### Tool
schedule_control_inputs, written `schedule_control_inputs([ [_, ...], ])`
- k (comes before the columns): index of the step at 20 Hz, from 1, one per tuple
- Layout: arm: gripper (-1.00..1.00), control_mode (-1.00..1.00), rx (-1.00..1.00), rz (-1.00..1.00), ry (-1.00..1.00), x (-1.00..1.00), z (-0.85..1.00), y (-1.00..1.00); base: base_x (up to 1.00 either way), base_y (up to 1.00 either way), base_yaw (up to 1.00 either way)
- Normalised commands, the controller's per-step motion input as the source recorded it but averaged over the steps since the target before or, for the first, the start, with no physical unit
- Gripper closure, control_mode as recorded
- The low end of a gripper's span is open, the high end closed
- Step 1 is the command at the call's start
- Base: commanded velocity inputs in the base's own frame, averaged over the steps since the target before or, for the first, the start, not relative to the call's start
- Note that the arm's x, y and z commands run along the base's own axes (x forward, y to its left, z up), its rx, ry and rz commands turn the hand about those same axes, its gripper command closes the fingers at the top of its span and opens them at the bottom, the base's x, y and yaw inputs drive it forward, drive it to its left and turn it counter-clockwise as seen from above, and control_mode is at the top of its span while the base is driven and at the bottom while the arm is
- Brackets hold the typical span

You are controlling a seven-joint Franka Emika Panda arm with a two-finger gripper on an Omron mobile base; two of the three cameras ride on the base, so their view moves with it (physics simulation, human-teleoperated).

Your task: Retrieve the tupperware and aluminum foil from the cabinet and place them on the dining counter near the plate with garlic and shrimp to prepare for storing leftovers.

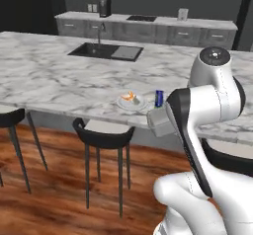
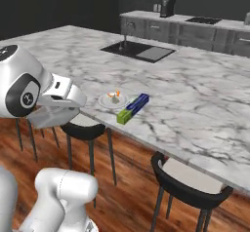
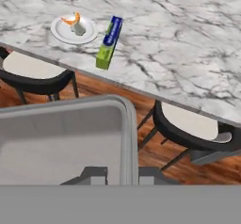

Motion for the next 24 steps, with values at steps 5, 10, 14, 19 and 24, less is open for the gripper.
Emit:
schedule_control_inputs([
  [5,1.0,1.0,0.0,0.0,0.0,0.0,0.0,0.0,0.9,0.95,-0.39],
  [10,1.0,1.0,0.0,0.0,0.0,0.0,0.0,0.0,0.83,0.75,-0.41],
  [14,1.0,1.0,0.0,0.0,0.0,0.0,0.0,0.0,0.79,0.64,-0.42],
  [19,1.0,1.0,0.0,0.0,0.0,0.0,0.0,0.0,0.72,0.39,-0.46],
  [24,1.0,-1.0,0.0,-0.36,-0.37,0.34,-0.22,0.02,0.14,0.03,-0.1],
])
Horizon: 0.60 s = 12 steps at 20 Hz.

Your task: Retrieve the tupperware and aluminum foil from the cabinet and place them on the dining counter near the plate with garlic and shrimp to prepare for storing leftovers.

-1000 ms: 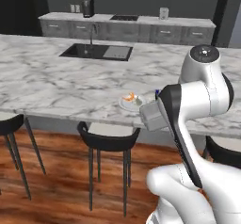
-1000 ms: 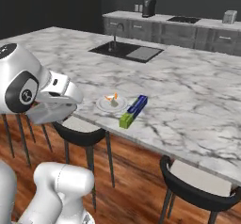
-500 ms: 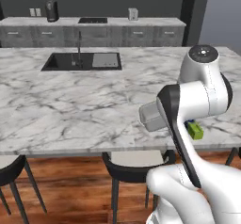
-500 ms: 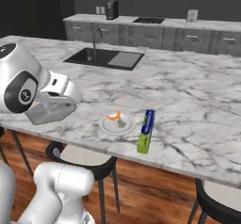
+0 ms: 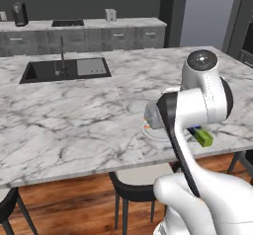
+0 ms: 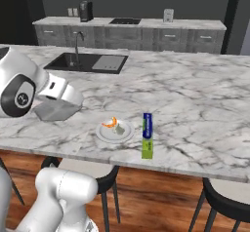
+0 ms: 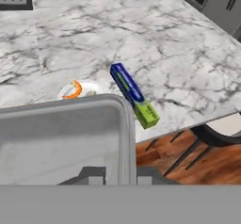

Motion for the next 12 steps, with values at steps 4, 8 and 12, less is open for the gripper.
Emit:
schedule_control_inputs([
  [4,1.0,-1.0,0.03,-0.34,-0.36,0.3,-0.46,0.28,0.0,0.0,0.0],
  [8,1.0,-1.0,0.03,-0.18,-0.09,0.42,-0.63,0.59,0.0,0.0,0.0],
  [12,1.0,-1.0,0.03,-0.02,0.11,0.68,-0.51,0.69,0.0,0.0,0.0],
])
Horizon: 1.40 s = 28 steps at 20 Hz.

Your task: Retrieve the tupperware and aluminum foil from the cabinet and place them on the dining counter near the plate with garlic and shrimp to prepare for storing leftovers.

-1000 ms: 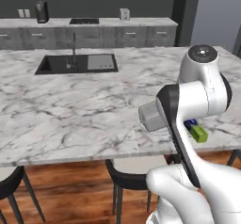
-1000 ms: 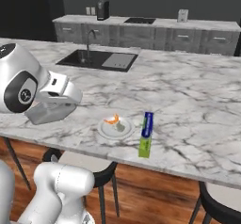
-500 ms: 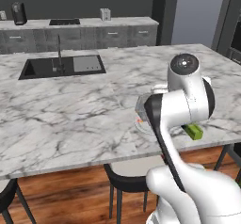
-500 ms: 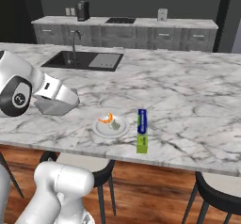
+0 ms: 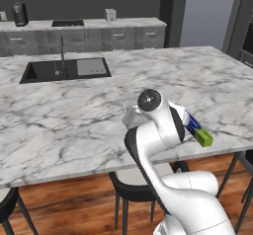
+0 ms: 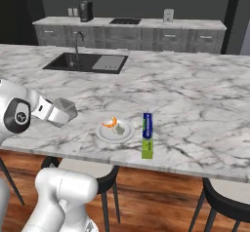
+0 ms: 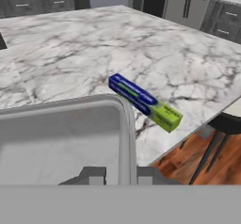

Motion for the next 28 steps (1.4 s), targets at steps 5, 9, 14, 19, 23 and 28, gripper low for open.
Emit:
schedule_control_inputs([
  [5,1.0,-1.0,0.01,0.0,0.13,0.74,-0.34,0.45,0.0,0.0,0.0],
  [9,1.0,-1.0,0.0,0.0,0.06,0.67,-0.45,0.04,0.0,0.0,0.0],
  [14,1.0,-1.0,0.0,0.0,0.03,0.67,-0.68,0.02,0.0,0.0,0.0],
  [19,1.0,-1.0,0.0,0.02,0.08,0.79,-0.65,0.16,0.0,0.0,0.0],
  [23,1.0,-1.0,0.0,0.0,0.09,0.78,-0.66,0.03,0.0,0.0,0.0],
  [28,1.0,-1.0,0.0,0.02,0.06,0.65,-0.6,0.09,0.0,0.0,0.0],
])
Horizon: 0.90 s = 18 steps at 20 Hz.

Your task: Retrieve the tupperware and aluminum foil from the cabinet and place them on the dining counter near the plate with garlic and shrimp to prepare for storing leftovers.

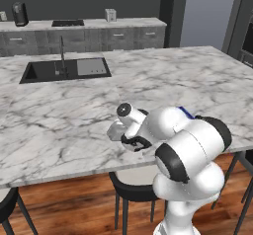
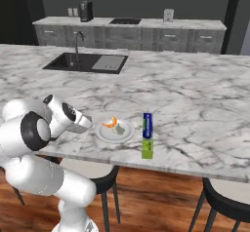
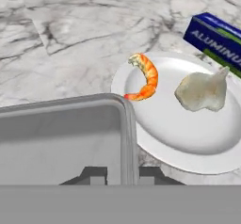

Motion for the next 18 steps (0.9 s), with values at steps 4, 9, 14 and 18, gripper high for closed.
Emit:
schedule_control_inputs([
  [4,1.0,-1.0,0.0,0.01,0.0,0.58,-0.38,0.14,0.0,0.0,0.0],
  [9,-1.0,-1.0,0.0,0.0,0.0,0.44,-0.26,-0.03,0.0,0.0,0.0],
  [14,-1.0,-1.0,0.0,0.0,0.0,-0.13,0.75,-0.03,0.0,0.0,0.0],
  [18,-1.0,-1.0,0.01,0.03,-0.01,-0.22,1.0,-0.18,0.0,0.0,0.0],
])
